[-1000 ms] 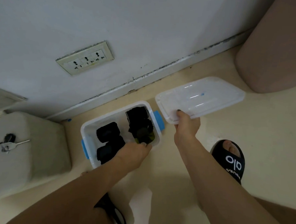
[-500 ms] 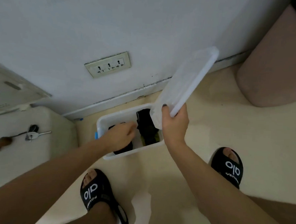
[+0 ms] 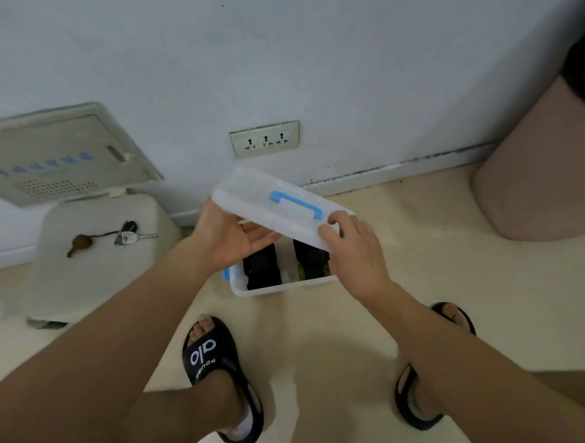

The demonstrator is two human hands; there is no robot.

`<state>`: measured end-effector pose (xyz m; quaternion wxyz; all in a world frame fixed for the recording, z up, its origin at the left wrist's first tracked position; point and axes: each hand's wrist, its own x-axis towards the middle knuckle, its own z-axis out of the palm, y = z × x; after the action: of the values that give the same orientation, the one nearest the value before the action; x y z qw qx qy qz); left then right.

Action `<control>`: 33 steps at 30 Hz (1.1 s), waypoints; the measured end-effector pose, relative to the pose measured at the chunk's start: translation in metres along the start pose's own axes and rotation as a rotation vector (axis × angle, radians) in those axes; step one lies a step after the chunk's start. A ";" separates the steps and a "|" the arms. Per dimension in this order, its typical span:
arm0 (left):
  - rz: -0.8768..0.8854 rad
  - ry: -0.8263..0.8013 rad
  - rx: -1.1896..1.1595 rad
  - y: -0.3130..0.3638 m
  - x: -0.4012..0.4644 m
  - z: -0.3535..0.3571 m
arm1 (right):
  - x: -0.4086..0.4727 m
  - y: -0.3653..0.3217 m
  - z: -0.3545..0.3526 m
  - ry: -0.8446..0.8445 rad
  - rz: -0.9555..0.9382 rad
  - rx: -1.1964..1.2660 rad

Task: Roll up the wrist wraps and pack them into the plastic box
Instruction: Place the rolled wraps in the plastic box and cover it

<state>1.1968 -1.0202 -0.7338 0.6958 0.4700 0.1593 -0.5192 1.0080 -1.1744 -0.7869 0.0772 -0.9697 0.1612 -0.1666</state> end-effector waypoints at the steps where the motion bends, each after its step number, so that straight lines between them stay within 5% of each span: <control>1: 0.006 0.019 -0.087 -0.002 -0.002 -0.009 | 0.002 0.002 -0.003 -0.024 -0.029 -0.034; 5: 0.012 0.094 -0.334 -0.004 -0.009 -0.039 | -0.008 0.018 -0.008 -0.128 -0.131 -0.120; 8: 0.028 0.194 0.163 -0.011 -0.006 -0.050 | -0.022 0.018 -0.004 -0.238 -0.174 -0.139; 12: 0.062 0.237 0.427 -0.024 0.007 -0.066 | -0.027 0.017 0.008 -0.380 0.225 0.036; 16: 0.116 0.255 0.439 -0.039 0.024 -0.087 | -0.023 0.022 0.018 -0.504 0.730 0.534; 20: 0.171 0.381 0.530 -0.053 0.035 -0.094 | -0.012 0.017 0.033 -0.389 0.922 0.694; 27: 0.162 0.571 1.209 -0.071 0.062 -0.122 | -0.012 0.002 0.067 -0.433 1.002 0.701; 33: 0.111 0.552 1.264 -0.076 0.082 -0.128 | -0.035 0.024 0.127 -0.432 1.066 0.694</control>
<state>1.1977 -0.9637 -0.8938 0.2479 0.9077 -0.0266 -0.3376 1.0135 -1.1731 -0.9209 0.4866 -0.6881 0.5360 0.0499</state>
